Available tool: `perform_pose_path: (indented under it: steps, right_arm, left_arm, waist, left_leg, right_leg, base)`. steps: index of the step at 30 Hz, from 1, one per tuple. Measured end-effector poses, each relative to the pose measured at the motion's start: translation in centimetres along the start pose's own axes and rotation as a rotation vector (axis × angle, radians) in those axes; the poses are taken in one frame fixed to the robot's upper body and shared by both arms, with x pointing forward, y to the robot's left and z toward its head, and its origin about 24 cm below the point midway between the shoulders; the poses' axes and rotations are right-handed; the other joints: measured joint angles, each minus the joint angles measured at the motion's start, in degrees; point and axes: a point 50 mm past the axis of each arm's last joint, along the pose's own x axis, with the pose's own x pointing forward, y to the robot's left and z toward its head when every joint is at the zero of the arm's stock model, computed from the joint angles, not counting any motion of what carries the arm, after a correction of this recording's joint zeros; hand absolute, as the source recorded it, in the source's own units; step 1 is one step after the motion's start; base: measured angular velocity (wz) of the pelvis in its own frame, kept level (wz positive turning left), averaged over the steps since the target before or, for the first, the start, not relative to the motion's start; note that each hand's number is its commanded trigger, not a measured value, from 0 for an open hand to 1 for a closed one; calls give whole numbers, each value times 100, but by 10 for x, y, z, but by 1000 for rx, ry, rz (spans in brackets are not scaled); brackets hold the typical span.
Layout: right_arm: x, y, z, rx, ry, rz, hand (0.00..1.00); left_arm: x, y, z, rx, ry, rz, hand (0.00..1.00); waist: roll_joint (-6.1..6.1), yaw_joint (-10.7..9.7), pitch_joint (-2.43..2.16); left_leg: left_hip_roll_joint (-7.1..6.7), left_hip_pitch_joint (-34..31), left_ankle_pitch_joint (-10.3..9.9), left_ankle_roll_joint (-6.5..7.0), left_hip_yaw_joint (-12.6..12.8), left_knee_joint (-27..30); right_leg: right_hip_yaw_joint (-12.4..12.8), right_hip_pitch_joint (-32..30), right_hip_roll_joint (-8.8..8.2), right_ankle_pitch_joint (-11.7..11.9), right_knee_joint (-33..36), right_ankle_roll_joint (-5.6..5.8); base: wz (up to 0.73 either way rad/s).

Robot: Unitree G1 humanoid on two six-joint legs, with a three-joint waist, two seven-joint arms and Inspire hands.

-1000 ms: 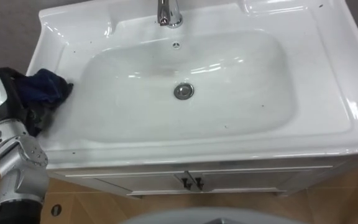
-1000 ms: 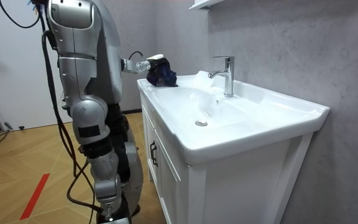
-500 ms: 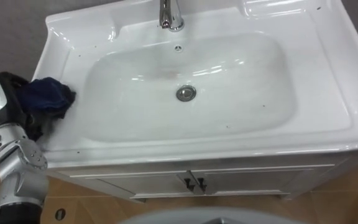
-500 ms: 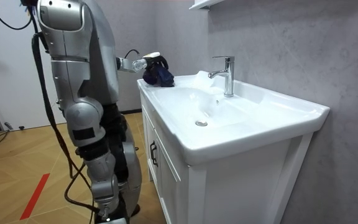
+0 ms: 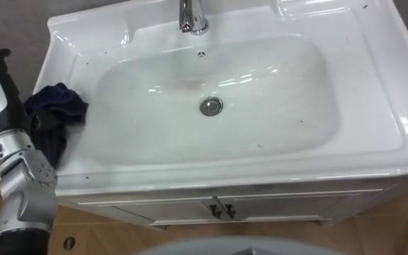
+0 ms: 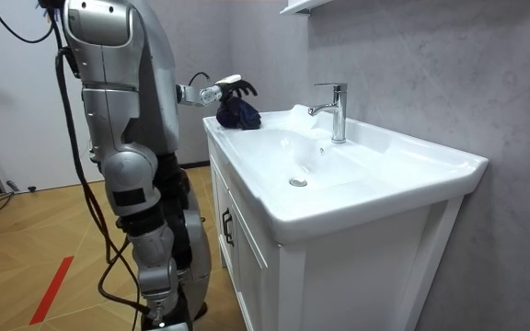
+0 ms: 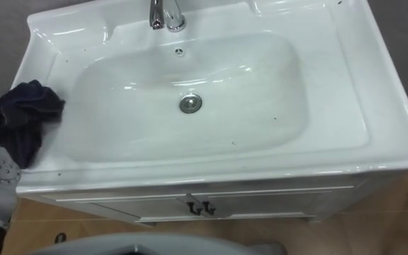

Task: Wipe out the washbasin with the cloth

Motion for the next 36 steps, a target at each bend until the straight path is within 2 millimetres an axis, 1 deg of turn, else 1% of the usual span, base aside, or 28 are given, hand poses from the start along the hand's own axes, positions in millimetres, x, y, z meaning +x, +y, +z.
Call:
perform_pose_path:
  steps: [4, 8, 11, 19, 22, 23, 24, 27, 28, 29, 30, 32, 36]
  right_arm:
    - [0, 1, 0, 0, -1, 7, 0]
    - [0, 1, 0, 0, -2, 7, 0]
    - [0, 1, 1, -1, -5, 7, 0]
    - [0, 2, 7, -2, -30, 8, 0]
    - [0, 3, 5, -13, -27, 9, 0]
    - [0, 3, 5, -12, -28, 9, 0]
    - [0, 4, 5, -7, -28, 7, 0]
    - [0, 4, 5, -8, -28, 2, 0]
    - [0, 4, 6, -8, -28, -2, 0]
    - [0, 4, 1, -7, -16, -6, 0]
    - [0, 4, 2, -8, -17, -6, 0]
    - [0, 5, 4, -8, -23, -4, 0]
    - [1, 10, 4, -6, -23, -8, 0]
  left_arm:
    - [3, 5, 6, -19, -25, 26, 0]
    - [3, 6, 8, -23, -31, 32, 0]
    - [3, 6, 8, -23, -31, 32, 0]
    - [4, 8, 10, -68, -30, 38, 0]
    - [5, 10, 13, -164, -17, 45, 0]
    - [7, 13, 12, -205, -2, 55, 0]
    - [10, 15, 10, -257, 27, 79, 0]
    - [16, 20, 9, -365, 85, 115, 0]
    - [17, 22, 7, -411, 113, 125, 0]
    - [18, 22, 5, -474, 143, 132, 0]
    - [18, 22, 4, -512, 161, 134, 0]
    - [19, 24, -2, -643, 234, 148, 0]
    - [19, 28, 1, -758, 255, 163, 0]
  waist:
    - [-82, -5, 32]
    - [-150, -5, 27]
    - [-163, -4, 22]
    - [-141, 14, -2]
    - [-135, 39, -8]
    - [-135, 62, -8]
    - [-117, 77, -19]
    - [-108, 144, -22]
    - [-107, 157, -19]
    - [-115, 173, -13]
    - [-120, 181, -12]
    - [-132, 182, -6]
    - [-184, 247, 21]
  left_leg:
    - [-12, -1, 0, 0, -1, 0]
    - [-18, -2, 0, 1, -1, 0]
    - [-17, -4, -4, 7, 0, 5]
    - [-18, -15, -11, 19, -15, 11]
    - [-18, -33, -12, 19, -31, 43]
    - [-17, -45, -12, 19, -32, 71]
    - [-17, -48, -12, 19, -32, 79]
    - [-18, -34, -13, 20, -27, 66]
    - [-19, 10, -13, 20, -28, 45]
    - [-21, 62, -13, 20, -31, 20]
    - [-21, 81, -13, 20, -31, 11]
    - [-20, 91, -13, 20, -33, 6]
    - [-20, 90, -13, 21, -39, 12]
  right_leg:
    - [-1, 0, -14, -5, 3, 9]
    - [0, -1, -19, -6, 4, 12]
    - [-2, -4, -19, -6, 8, 12]
    - [8, -6, -12, -3, 7, 20]
    - [12, -8, -14, -3, 5, 21]
    - [14, -8, -16, -3, 4, 21]
    - [4, -7, -16, -2, 4, 20]
    - [3, 1, -18, -2, 10, 20]
    - [-2, 33, -18, -2, 15, 21]
    - [-3, 77, -17, -2, 6, 21]
    - [-3, 90, -18, -2, 5, 21]
    - [1, 101, -18, -4, -6, 23]
    - [34, 98, -15, -9, -5, 30]
  base:
    - [0]
    - [0]
    - [0]
    - [0]
    - [0]
    - [-4]
    - [0]
    - [0]
    - [0]
    - [0]
    - [0]
    - [0]
    - [-1]
